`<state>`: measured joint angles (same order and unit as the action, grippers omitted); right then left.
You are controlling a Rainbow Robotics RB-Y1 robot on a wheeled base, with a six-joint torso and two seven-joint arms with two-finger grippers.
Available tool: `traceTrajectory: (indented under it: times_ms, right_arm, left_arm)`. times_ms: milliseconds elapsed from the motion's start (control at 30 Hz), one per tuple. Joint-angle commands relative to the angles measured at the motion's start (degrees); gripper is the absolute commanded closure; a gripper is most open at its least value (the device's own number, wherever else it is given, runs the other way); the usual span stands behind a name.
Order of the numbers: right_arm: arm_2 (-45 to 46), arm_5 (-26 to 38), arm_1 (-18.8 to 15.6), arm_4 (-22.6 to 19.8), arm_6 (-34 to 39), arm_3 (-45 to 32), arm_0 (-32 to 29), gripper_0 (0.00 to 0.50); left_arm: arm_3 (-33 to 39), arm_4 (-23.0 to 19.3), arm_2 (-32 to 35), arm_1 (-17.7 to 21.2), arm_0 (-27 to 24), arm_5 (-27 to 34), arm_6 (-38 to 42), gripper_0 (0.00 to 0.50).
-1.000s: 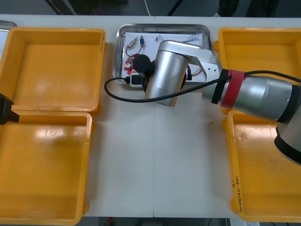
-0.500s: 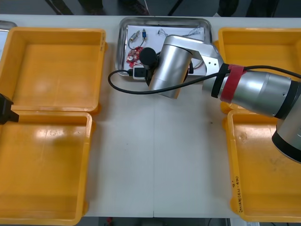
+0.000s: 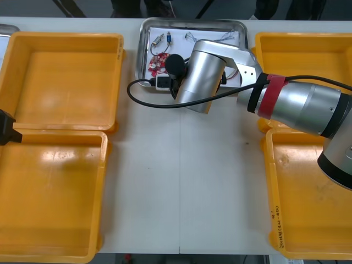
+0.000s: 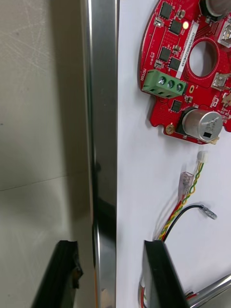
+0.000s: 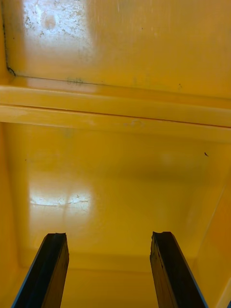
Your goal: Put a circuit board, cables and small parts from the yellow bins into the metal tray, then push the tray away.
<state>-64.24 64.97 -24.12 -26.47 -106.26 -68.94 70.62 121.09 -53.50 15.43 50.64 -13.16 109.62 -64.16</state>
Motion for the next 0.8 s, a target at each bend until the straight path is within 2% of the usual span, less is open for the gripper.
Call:
traceTrajectory:
  times_ms: [33,167,300,467,600,800]
  right_arm:
    - [2.37,0.25,1.01,-1.04,-1.85,-0.05,3.38,0.0]
    - [6.32,3.94,1.8,-4.2,-2.2,-0.14,3.38,0.0]
    - [13.09,11.5,2.94,-7.36,-1.32,-2.43,1.53,0.0]
    - [23.37,23.72,2.85,-6.49,-0.88,-12.27,-4.09,0.0]
    - [27.68,31.63,1.88,-4.64,-0.36,-20.62,-7.78,0.0]
    - [32.43,43.58,-1.45,-4.02,1.14,-33.28,-12.79,0.0]
  left_arm:
    - [1.43,0.5,1.88,-0.54,1.38,0.38,-5.53,0.0]
    - [1.43,0.5,1.88,-0.54,1.38,0.38,-5.53,0.0]
    - [1.43,0.5,1.88,-0.54,1.38,0.38,-5.53,0.0]
    - [1.43,0.5,1.88,-0.54,1.38,0.38,-5.53,0.0]
    - [1.43,0.5,1.88,-0.54,1.38,0.38,-5.53,0.0]
    - [1.43,0.5,1.88,-0.54,1.38,0.38,-5.53,0.0]
